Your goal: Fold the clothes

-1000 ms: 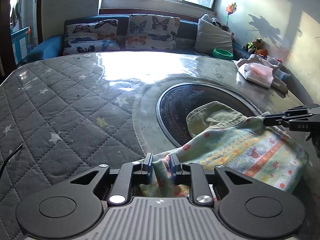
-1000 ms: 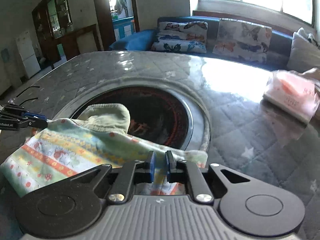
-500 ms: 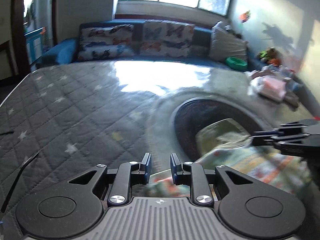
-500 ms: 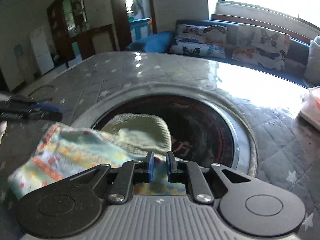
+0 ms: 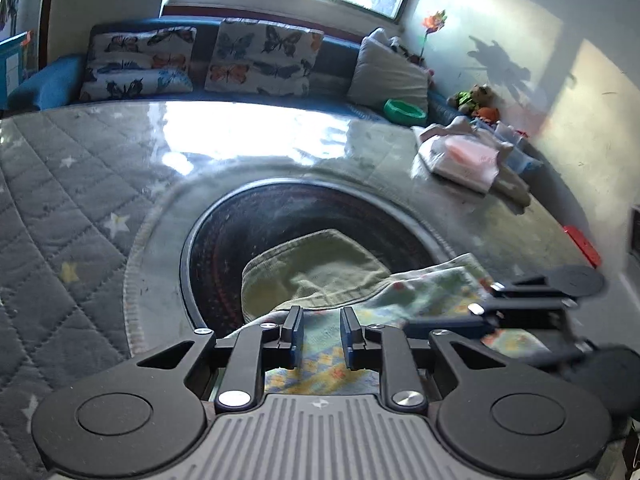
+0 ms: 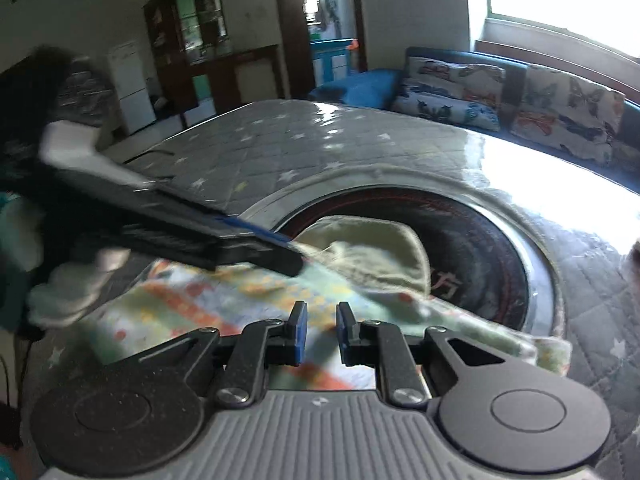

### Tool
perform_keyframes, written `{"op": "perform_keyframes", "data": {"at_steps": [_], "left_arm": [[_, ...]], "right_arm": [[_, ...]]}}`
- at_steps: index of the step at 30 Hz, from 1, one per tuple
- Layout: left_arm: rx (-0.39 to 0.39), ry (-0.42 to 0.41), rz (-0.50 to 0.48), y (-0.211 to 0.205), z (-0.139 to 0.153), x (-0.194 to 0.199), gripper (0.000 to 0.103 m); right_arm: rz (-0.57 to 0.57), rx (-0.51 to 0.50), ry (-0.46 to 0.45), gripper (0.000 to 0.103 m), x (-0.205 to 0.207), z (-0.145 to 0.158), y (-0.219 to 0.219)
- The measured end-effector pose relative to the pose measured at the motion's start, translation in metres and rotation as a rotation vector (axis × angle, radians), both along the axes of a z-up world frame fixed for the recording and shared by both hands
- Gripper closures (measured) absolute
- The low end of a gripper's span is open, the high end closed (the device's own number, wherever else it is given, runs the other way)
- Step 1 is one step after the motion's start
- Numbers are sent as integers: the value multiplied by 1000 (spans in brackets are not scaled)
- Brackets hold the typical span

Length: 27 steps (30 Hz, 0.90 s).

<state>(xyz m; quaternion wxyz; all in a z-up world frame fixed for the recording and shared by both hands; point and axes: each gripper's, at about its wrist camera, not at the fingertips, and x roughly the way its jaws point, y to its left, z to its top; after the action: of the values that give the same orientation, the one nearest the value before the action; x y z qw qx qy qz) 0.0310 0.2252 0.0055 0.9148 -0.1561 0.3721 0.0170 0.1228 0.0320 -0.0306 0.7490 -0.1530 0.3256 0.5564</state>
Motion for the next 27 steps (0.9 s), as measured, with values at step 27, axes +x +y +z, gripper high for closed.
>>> {"op": "perform_keyframes", "data": {"at_steps": [27], "left_arm": [[-10, -92, -77, -64, 15, -82, 81]], "right_arm": [[-34, 56, -61, 87, -58, 7, -62]]}}
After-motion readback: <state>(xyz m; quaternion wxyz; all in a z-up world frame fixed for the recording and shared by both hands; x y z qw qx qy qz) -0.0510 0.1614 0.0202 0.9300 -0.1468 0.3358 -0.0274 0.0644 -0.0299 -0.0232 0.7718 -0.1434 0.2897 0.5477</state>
